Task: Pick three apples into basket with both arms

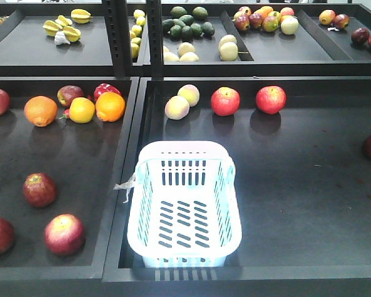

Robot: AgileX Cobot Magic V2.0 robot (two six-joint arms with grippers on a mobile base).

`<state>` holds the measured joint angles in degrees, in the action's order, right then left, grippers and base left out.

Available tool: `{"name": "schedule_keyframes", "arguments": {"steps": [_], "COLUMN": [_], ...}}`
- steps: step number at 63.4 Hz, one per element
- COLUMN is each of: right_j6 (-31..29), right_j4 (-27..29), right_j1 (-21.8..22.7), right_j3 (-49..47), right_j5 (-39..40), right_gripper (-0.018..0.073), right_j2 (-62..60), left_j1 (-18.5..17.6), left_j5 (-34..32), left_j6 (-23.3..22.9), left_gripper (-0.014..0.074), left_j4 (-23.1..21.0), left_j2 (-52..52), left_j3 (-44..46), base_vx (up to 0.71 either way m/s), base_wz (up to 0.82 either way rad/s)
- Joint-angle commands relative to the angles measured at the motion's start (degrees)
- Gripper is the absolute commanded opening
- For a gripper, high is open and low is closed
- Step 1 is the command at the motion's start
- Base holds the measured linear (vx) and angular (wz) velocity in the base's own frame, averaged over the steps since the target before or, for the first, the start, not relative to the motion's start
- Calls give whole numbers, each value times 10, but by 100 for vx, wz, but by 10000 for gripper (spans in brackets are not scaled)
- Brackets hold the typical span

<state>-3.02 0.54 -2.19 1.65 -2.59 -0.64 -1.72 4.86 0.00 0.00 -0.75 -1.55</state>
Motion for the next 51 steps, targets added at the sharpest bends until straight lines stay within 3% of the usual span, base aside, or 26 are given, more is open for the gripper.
{"name": "schedule_keyframes", "arguments": {"steps": [1,51], "right_j6": [-1,-1], "right_j4": [-5,-5], "right_j1": [2,2], "right_j3": [7,7], "right_j5": [42,42], "right_gripper": [-9,-9], "right_j2": [1,1], "left_j1": [-1,-1], "left_j5": [-40,-40], "left_j6": [-7,-7], "left_gripper": [-6,-6], "left_j4": [0,0], "left_j2": [-1,-1], "left_j3": [-11,-11], "base_vx": [5,8], "base_wz": [-4,1]}}
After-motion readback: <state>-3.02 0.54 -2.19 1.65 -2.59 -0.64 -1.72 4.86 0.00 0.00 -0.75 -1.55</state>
